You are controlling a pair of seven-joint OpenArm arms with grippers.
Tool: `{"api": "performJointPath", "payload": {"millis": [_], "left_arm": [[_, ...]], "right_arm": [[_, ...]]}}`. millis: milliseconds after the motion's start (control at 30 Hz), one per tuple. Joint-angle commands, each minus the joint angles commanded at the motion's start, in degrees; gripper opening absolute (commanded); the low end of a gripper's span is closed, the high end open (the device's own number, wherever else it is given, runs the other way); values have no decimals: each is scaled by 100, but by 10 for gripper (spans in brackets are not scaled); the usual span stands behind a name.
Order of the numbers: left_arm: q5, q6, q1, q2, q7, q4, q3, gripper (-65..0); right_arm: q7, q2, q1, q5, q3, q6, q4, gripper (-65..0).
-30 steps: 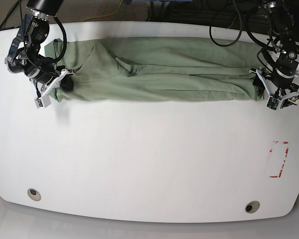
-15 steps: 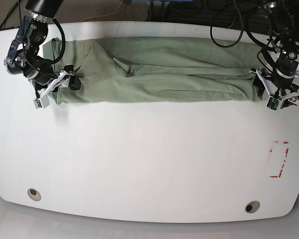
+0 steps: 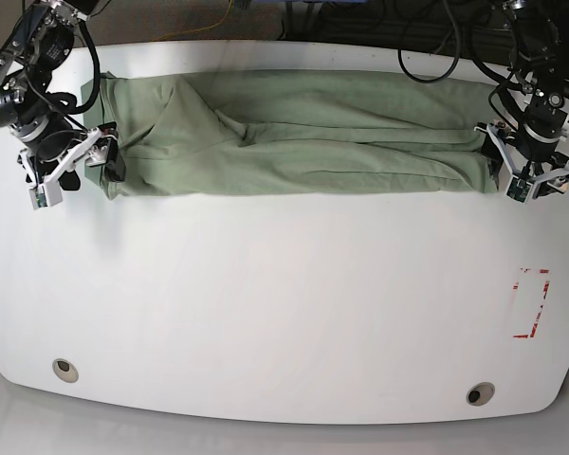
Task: Layout the t-shirt on the table in an organized manner, then fold the t-shirt properly
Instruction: 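Regrasp the folded shirt's ends with both grippers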
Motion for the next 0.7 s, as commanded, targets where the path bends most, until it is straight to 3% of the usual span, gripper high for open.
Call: {"api": "performJointPath", "payload": {"millis": [133, 200, 333, 367, 467, 700], "left_arm": [[0, 0, 0, 0, 0, 9, 18, -223], [0, 0, 0, 0, 0, 0, 18, -223], [0, 0, -9, 0, 0, 0, 26, -223], [0, 0, -9, 0, 0, 0, 35, -223], [0, 0, -9, 0, 0, 0, 35, -223], [0, 0, -9, 0, 0, 0, 18, -223]], "right_arm": [[0, -132, 18, 35, -141, 343, -9, -147], [0, -246, 97, 26, -299, 484, -88, -190], [0, -387, 237, 18, -607, 576, -431, -387], [9, -431, 308, 18, -695, 576, -589, -475], [18, -440, 457, 0, -862, 576, -1064, -650], [580, -422, 651, -844, -1037, 576, -1741, -622]]}}
